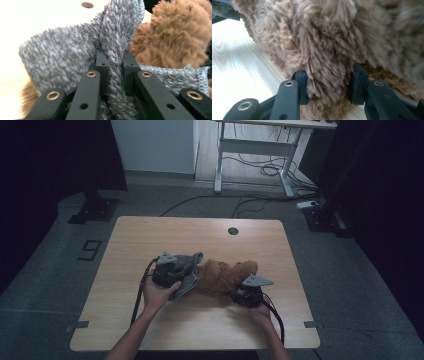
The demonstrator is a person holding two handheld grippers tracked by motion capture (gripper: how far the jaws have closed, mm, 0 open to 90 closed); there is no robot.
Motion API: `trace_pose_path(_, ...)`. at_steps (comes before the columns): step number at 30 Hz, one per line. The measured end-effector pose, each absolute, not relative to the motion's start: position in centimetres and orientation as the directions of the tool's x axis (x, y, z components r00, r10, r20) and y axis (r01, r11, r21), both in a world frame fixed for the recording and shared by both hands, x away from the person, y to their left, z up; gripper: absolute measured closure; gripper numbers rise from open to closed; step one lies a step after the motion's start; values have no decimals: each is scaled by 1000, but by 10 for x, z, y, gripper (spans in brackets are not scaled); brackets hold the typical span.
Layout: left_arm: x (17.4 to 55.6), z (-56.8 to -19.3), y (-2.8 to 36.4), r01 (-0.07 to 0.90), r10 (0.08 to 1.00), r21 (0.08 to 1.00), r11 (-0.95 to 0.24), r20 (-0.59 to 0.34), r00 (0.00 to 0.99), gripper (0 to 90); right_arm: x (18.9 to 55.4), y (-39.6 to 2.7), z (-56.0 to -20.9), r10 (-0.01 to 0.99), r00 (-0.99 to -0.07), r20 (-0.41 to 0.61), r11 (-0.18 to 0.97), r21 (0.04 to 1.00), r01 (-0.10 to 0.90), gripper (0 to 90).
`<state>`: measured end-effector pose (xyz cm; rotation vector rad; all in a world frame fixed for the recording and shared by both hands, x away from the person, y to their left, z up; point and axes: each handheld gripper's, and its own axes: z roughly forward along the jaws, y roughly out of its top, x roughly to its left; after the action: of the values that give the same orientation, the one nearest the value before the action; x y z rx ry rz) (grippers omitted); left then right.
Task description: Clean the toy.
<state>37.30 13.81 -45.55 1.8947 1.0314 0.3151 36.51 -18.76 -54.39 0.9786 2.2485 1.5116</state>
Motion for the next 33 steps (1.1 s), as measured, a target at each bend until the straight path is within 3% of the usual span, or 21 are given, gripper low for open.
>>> trace_pose_path(12, 366, -471, 181, 547, 829, 818, -178, -175, 532, 799, 366, -188, -544, 652, -741, 164, 220, 893, 391, 606)
trace_pose_path(19, 375, -499, 197, 620, 855, 767, -165, -202, 477, 805, 368, -189, -545, 654, -735, 179, 209, 891, 402, 609)
trace_pose_path(23, 373, -482, 200, 591, 849, 793, -150, -204, 488, 807, 368, -189, -545, 655, -732, 186, 203, 890, 408, 610)
trace_pose_path(27, 360, -443, 185, 507, 811, 848, -156, -183, 556, 808, 370, -191, -546, 655, -728, 201, 192, 888, 418, 613)
trace_pose_path(33, 348, -410, 120, 418, 711, 876, -241, -133, 690, 807, 370, -191, -546, 656, -726, 208, 186, 887, 422, 613)
